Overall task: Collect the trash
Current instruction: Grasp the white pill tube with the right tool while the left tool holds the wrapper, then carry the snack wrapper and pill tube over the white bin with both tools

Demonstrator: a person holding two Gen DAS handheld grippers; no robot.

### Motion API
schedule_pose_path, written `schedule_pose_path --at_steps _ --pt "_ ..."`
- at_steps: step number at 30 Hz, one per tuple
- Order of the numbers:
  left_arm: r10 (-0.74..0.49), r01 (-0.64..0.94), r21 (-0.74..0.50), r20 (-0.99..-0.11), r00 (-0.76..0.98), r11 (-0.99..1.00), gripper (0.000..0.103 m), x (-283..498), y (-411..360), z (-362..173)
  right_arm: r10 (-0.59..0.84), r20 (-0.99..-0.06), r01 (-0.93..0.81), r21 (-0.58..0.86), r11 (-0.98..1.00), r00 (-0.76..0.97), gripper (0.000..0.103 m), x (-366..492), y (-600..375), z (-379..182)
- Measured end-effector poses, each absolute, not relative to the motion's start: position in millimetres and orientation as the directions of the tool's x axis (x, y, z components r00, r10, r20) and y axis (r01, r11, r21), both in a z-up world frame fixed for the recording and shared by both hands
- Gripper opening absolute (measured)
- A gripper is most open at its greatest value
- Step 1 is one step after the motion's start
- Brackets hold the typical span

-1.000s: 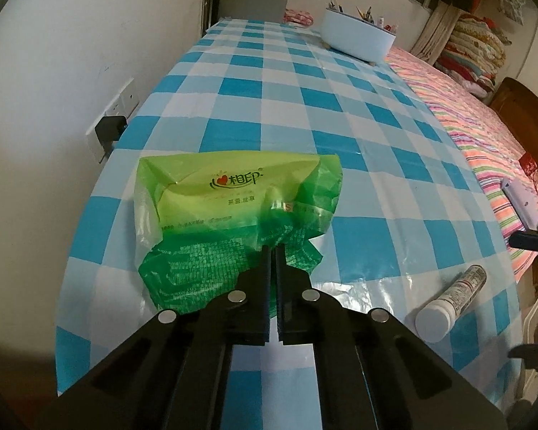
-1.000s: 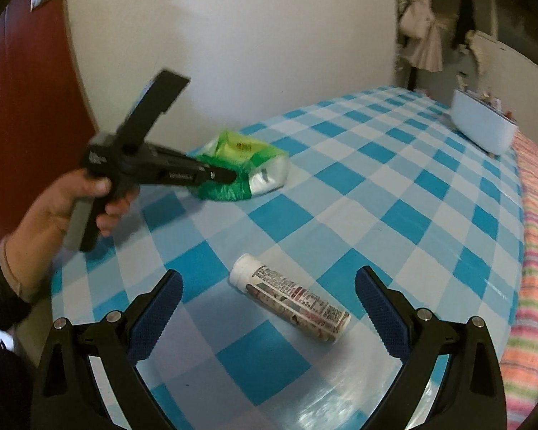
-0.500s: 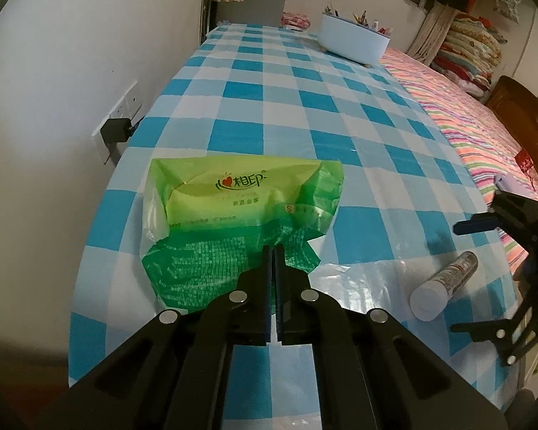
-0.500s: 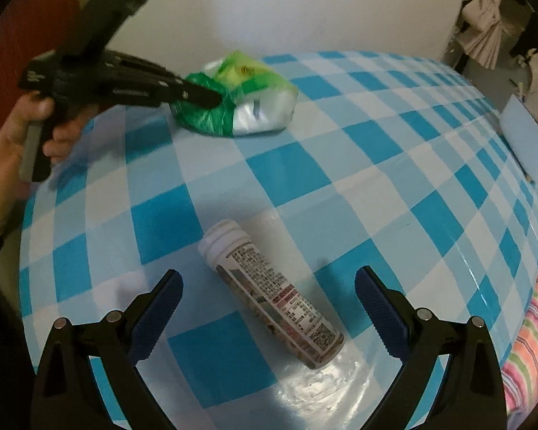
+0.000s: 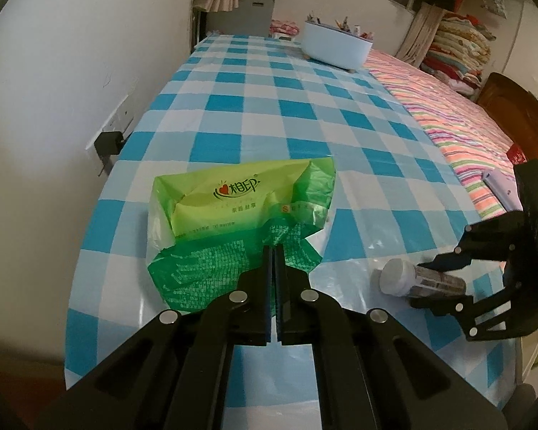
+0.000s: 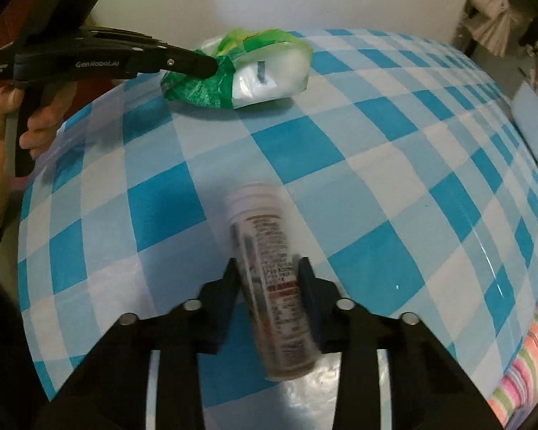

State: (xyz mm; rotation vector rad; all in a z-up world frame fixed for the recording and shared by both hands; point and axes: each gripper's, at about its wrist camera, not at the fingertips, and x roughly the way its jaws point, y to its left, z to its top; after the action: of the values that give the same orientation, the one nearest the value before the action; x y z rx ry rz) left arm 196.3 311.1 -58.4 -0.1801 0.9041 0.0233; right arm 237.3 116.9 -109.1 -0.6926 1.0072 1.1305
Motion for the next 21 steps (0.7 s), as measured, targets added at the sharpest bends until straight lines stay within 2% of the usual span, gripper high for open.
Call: schedule_pose_path --at_steps 8,21 --pt "-0.064 -0.058 -0.129 -0.773 0.631 0.99 0.001 189 286 -52 0.501 -0.851 -0.887 0.099 0.451 0.159 0.029 185 86 -105" --pt "-0.054 -0.028 -0.095 -0.757 0.651 0.995 0.001 181 250 -40 0.582 -0.767 -0.703 0.257 0.663 0.269 0.028 166 31 -87"
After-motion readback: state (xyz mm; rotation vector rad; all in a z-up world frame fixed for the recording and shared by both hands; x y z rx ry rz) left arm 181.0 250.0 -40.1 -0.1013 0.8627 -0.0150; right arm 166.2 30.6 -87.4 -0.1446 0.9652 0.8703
